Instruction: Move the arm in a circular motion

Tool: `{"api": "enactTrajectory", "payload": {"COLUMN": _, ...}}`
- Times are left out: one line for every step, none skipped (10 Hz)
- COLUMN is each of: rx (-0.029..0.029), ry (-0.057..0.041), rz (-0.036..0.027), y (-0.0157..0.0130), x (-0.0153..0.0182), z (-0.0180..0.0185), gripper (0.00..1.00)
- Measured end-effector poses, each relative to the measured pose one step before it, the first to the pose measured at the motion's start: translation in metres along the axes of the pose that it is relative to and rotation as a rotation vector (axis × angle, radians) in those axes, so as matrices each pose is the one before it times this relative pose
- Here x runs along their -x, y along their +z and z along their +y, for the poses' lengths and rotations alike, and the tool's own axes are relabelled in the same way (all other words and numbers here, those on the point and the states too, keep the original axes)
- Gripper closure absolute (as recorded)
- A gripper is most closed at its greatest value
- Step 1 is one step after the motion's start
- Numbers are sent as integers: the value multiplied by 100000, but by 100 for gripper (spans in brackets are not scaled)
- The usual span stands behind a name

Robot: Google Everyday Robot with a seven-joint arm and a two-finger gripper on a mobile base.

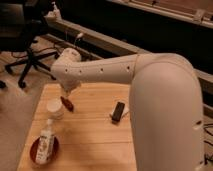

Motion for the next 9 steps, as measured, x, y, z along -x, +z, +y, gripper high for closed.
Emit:
{"api": "enactTrajectory", "payload": {"rx": -1339, "ry": 39, "rz": -715, "y": 65, "x": 1953, "z": -2269, "gripper": 35}}
{"api": "enactTrajectory", "payload": {"rx": -1850, "ry": 1385, "rz": -558, "y": -166, "x": 1418, "z": -2432, "gripper": 35}}
{"api": "enactTrajectory", "payload": {"rx": -2087, "ry": 2174, "rz": 255, "y": -241, "x": 612, "z": -2275, "gripper": 35}}
{"api": "enactTrajectory", "payload": {"rx": -3061, "ry": 4302, "rz": 608, "y": -443, "x": 176, "z": -3292, "gripper": 35}}
{"api": "enactTrajectory", "payload": {"rx": -3410, "ry": 5701, "rz": 1120, "y": -566, "x": -497, "z": -3750, "gripper": 35}}
{"api": "enactTrajectory", "payload": {"rx": -2570, "ry": 5174, "rz": 1119, "y": -307, "x": -840, "z": -3020, "gripper": 35}}
{"api": "enactTrajectory", "payload": {"rx": -2699, "ry": 6081, "rz": 1529, "y": -230, "x": -1197, "z": -3246, "gripper": 35}}
{"api": "enactTrajectory", "payload": {"rx": -3149, "ry": 7767, "rz": 2483, "y": 12, "x": -2158, "z": -3879, "gripper": 35}}
{"api": "enactTrajectory", "payload": {"rx": -2714, "ry": 6834, "rz": 1897, "y": -105, "x": -2040, "z": -3407, "gripper": 35}}
